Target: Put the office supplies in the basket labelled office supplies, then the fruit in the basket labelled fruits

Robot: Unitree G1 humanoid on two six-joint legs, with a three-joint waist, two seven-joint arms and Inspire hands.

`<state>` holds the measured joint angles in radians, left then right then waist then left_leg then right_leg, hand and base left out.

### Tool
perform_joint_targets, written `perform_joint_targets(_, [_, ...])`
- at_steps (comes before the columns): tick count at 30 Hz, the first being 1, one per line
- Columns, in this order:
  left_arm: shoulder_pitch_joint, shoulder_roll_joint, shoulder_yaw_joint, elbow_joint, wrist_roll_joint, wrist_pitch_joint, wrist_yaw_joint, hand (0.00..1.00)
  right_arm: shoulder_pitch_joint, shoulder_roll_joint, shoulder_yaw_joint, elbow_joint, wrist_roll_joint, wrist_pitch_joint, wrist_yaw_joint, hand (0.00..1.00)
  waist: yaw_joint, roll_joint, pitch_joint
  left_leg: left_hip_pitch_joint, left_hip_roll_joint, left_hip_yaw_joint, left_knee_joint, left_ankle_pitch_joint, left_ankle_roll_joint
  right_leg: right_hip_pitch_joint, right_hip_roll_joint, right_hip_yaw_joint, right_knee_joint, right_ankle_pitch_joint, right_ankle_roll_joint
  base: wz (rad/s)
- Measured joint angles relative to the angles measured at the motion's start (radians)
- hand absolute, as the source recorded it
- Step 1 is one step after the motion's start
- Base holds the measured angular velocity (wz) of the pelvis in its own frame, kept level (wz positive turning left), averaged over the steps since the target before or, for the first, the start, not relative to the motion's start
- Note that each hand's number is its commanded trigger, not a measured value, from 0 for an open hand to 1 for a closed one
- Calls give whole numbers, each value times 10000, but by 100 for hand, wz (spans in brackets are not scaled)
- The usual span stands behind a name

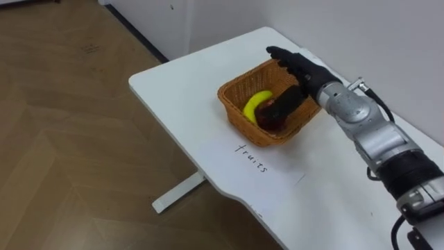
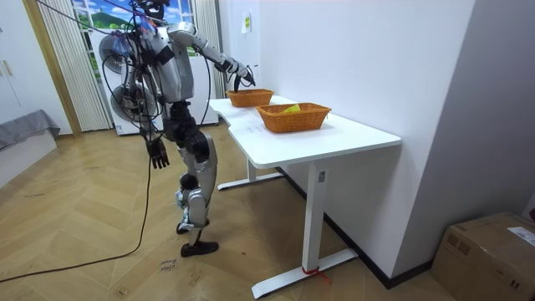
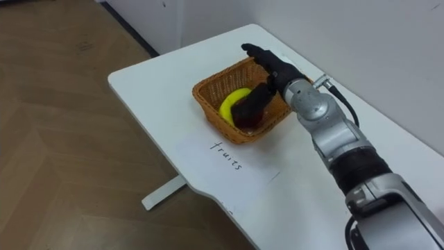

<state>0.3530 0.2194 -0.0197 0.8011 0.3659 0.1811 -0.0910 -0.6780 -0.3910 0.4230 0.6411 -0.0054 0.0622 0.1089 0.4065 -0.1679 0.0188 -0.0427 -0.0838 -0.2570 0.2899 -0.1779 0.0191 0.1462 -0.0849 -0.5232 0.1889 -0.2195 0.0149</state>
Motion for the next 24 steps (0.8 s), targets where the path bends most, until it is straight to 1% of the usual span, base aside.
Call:
perform_joint_targets(2, [-13, -40, 71, -55, -10, 1, -6, 0, -1, -1, -277, -323, -252, 0, -1, 0, -206, 10, 1, -20, 19, 68, -14, 2, 1, -34, -3, 53, 51, 4, -7, -16])
perform_joint_targets(4, [-134, -39, 121, -47, 1, -4, 5, 0, 0, -17, -596, -621, -426, -2, -4, 0, -486, 124, 12, 31, 29, 168, -53, 2, 8, -46, -5, 155, 157, 3, -5, -12])
perform_joint_targets(5, [-188, -31, 147, -47, -5, -7, 8, 0, 0, -47, -637, -747, -477, -1, -5, 0, -582, 135, 9, 39, 29, 179, -53, 4, 12, -49, -5, 157, 157, 3, -5, -8])
perform_joint_targets(6, [-256, 17, 153, -42, -8, -30, 30, 0, 0, -122, -668, -1050, -571, -2, -5, 0, -777, 166, 10, 92, 29, 218, -71, 12, 26, -55, -11, 187, 163, 4, -5, -14])
perform_joint_targets(8, [-252, 57, 148, -33, -7, -83, 141, 0, 5, -147, -826, -1434, -751, -8, -4, 0, -1015, 257, 5, 185, 32, 344, -182, 29, 55, -12, -24, 271, 169, 7, -2, -15])
perform_joint_targets(9, [-276, 65, 148, -40, -8, -103, 196, 0, 4, -166, -1022, -1595, -717, -51, -23, 0, -1182, 298, -40, 215, 23, 352, -206, 35, 67, 12, -43, 278, 170, 11, 5, 0])
perform_joint_targets(10, [-321, 73, 154, -70, -8, -154, 224, 0, 4, -273, -1177, -1707, -600, -102, -64, 0, -1334, 292, -78, 263, 14, 356, -231, 43, 78, 48, -53, 292, 168, 13, 10, 0])
perform_joint_targets(11, [-331, 78, 154, -104, -8, -176, 234, 0, 4, -327, -1269, -1753, -546, -102, -92, 0, -1407, 318, -66, 325, 18, 363, -239, 41, 82, 91, -52, 321, 161, 15, 12, 0])
perform_joint_targets(12, [-380, 68, 149, -213, -6, -193, 306, 0, 4, -400, -1422, -1838, -523, -102, -183, 0, -1601, 369, -80, 379, 19, 373, -242, 28, 101, 148, -41, 402, 157, 16, 15, -9])
perform_joint_targets(13, [-392, 28, 149, -243, -6, -197, 411, 0, 4, -448, -1614, -1951, -523, -114, -297, 0, -1711, 422, -96, 445, 35, 475, -265, 24, 106, 142, -27, 543, 157, 16, 16, -16])
perform_joint_targets(14, [-410, 9, 151, -261, -5, -197, 427, 0, 4, -448, -1745, -2017, -524, -123, -351, 0, -1739, 426, -97, 506, 37, 548, -302, 23, 107, 140, -22, 598, 160, 17, 15, -29])
perform_joint_targets(15, [-410, -8, 150, -284, -5, -208, 427, 0, 5, -478, -1884, -2187, -519, -142, -473, 0, -1839, 485, -108, 562, 57, 650, -349, 24, 107, 131, -6, 764, 161, 18, 13, -27])
perform_joint_targets(16, [-410, -8, 150, -288, -6, -211, 424, 0, 7, -495, -2042, -2325, -462, -186, -531, 0, -2023, 543, -137, 613, 65, 692, -347, 24, 108, 138, -9, 824, 172, 19, 11, -20])
perform_joint_targets(17, [-410, -8, 152, -299, -6, -211, 424, 0, 8, -503, -2126, -2389, -417, -186, -574, 0, -2104, 570, -151, 641, 66, 710, -353, 24, 109, 146, -14, 841, 186, 19, 11, -14])
perform_joint_targets(19, [-428, -25, 158, -388, 1, -222, 430, 0, 7, -700, -2335, -2563, -347, -196, -726, 0, -2320, 664, -200, 737, 109, 892, -532, 34, 125, 136, -22, 1032, 241, 18, 12, -21])
perform_joint_targets(20, [-432, -24, 159, -425, -2, -222, 431, 0, 7, -727, -2441, -2560, -343, -197, -761, 0, -2344, 673, -204, 763, 171, 936, -535, 30, 130, 138, -20, 1079, 251, 18, 12, -24])
perform_joint_targets(21, [-453, -23, 166, -491, -3, -252, 446, 0, 7, -796, -2612, -2541, -337, -197, -917, 0, -2392, 693, -191, 821, 190, 1017, -559, 25, 134, 130, -21, 1143, 299, 18, 12, -19])
perform_joint_targets(23, [-529, -26, 194, -497, -10, -329, 445, 0, 7, -832, -3044, -2547, -84, -196, -1050, 0, -2610, 689, -193, 837, 209, 1098, -559, 15, 145, 96, -18, 1234, 306, 18, 12, -16])
perform_joint_targets(24, [-546, -25, 201, -514, -11, -372, 440, 0, 12, -837, -3425, -2663, 174, -195, -1142, 0, -2668, 705, -190, 859, 234, 1203, -556, 1, 160, 39, -14, 1335, 324, 19, 11, -25])
